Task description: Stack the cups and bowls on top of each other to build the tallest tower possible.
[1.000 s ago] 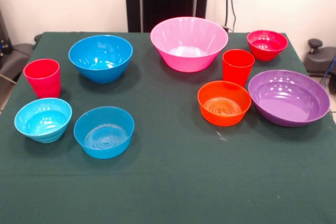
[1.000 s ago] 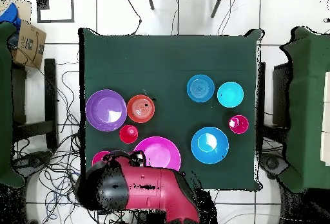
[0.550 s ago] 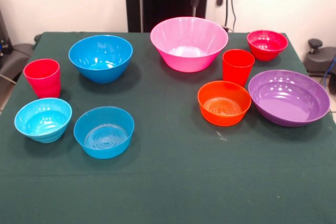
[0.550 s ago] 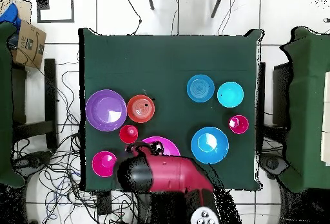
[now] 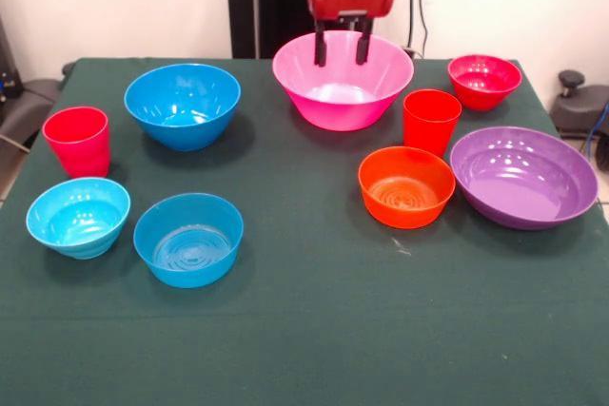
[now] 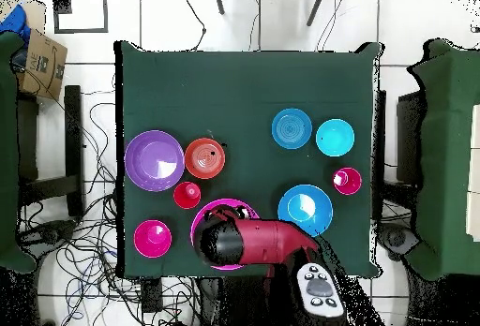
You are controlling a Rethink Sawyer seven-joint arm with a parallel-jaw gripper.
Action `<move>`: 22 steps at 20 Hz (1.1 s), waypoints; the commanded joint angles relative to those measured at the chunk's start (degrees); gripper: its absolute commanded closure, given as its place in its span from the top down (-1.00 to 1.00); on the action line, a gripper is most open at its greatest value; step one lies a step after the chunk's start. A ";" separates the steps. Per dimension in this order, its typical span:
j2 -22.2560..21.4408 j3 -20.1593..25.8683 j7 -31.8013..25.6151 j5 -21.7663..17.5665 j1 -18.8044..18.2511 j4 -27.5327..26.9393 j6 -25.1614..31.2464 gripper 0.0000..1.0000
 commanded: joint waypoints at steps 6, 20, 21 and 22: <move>4.17 3.15 3.08 -4.10 -1.29 -5.68 0.70 1.00; -0.85 3.93 0.10 -2.49 -3.37 -9.10 9.94 1.00; -1.21 4.07 -0.17 -2.47 -3.62 -9.36 10.61 1.00; -1.57 4.26 -0.52 -2.47 -3.89 -9.69 11.34 1.00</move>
